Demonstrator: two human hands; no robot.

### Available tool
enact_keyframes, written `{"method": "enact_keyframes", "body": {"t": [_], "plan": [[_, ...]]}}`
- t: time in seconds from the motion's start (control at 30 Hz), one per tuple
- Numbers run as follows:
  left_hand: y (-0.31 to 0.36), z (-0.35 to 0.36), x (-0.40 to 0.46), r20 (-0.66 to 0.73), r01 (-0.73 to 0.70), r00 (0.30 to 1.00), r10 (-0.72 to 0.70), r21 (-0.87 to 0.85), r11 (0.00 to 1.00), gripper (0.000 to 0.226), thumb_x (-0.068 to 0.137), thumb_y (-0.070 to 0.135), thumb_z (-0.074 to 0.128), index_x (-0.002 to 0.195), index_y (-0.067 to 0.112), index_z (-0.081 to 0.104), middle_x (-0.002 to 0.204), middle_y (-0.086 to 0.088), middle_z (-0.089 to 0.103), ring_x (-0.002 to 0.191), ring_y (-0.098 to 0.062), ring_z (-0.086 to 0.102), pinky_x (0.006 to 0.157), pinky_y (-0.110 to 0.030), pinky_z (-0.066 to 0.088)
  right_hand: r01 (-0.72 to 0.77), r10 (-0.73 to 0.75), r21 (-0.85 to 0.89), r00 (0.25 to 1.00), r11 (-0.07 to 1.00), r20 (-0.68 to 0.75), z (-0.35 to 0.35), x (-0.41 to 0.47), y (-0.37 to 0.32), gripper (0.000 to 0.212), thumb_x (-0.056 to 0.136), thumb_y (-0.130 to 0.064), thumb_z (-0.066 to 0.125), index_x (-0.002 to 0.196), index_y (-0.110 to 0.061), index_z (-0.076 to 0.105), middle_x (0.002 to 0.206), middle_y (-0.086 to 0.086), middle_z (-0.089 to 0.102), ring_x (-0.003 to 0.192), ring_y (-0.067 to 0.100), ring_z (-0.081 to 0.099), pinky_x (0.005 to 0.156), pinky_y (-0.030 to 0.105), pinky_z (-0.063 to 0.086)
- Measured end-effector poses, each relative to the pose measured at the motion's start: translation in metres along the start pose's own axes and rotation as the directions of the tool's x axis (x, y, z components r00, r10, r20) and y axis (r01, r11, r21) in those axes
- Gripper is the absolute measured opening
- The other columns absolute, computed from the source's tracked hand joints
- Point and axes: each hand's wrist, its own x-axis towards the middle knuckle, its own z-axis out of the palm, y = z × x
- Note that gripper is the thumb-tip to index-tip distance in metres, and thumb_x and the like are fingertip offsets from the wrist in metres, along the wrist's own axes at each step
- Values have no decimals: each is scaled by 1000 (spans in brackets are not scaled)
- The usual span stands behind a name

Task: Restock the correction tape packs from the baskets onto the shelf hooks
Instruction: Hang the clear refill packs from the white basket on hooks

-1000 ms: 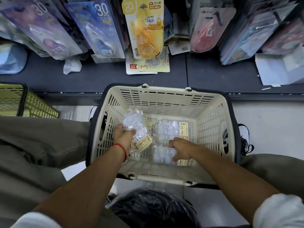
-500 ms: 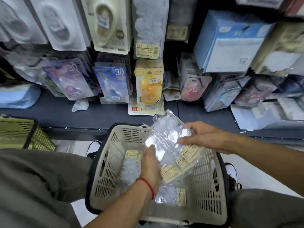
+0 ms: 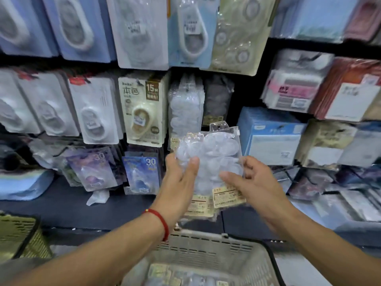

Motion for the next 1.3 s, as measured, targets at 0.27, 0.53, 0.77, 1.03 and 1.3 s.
{"method": "enact_keyframes", "body": {"t": [0.27, 0.53, 0.77, 1.03, 1.3], "plan": [[27, -39, 31, -35, -282, 954, 296, 218, 934, 36, 102, 58, 43, 137, 49, 39, 136, 20, 60, 128, -2, 59, 106, -32, 49, 172, -153, 128, 977, 977, -149, -16, 30, -36, 20, 92, -45, 62, 97, -25, 68, 88, -2, 78, 74, 19, 78, 57, 37, 59], [23, -57, 48, -121, -287, 943, 311, 186, 940, 35, 99, 62, 44, 129, 45, 44, 125, 34, 58, 119, 15, 55, 87, -11, 45, 61, -45, 119, 991, 991, -129, -11, 36, -45, 30, 88, -48, 63, 104, -25, 71, 93, 10, 81, 80, 30, 81, 75, 72, 57], [18, -63, 48, -129, -287, 945, 300, 105, 952, 36, 103, 64, 46, 132, 44, 48, 125, 33, 64, 115, 12, 62, 80, -7, 53, 109, -93, 117, 987, 987, -132, -10, 30, -47, 13, 100, -42, 67, 105, -32, 73, 98, 3, 82, 81, 26, 81, 70, 62, 63], [18, -42, 41, -44, -157, 987, 152, -114, 981, 40, 92, 58, 56, 127, 38, 55, 122, 21, 71, 115, 1, 68, 97, -34, 54, 231, -234, -371, 972, 899, 40, 15, 16, -28, 34, 79, -65, 71, 102, -39, 67, 100, -23, 69, 84, 3, 66, 70, 16, 50], [22, -22, 37, -3, -48, 999, 49, -256, 965, 51, 87, 58, 63, 131, 35, 51, 126, 13, 73, 115, -12, 73, 93, -39, 62, 217, -204, -171, 975, 961, 92, 24, 11, -19, 14, 97, -35, 73, 110, -33, 69, 105, -18, 78, 95, 5, 75, 82, 26, 62]]}}
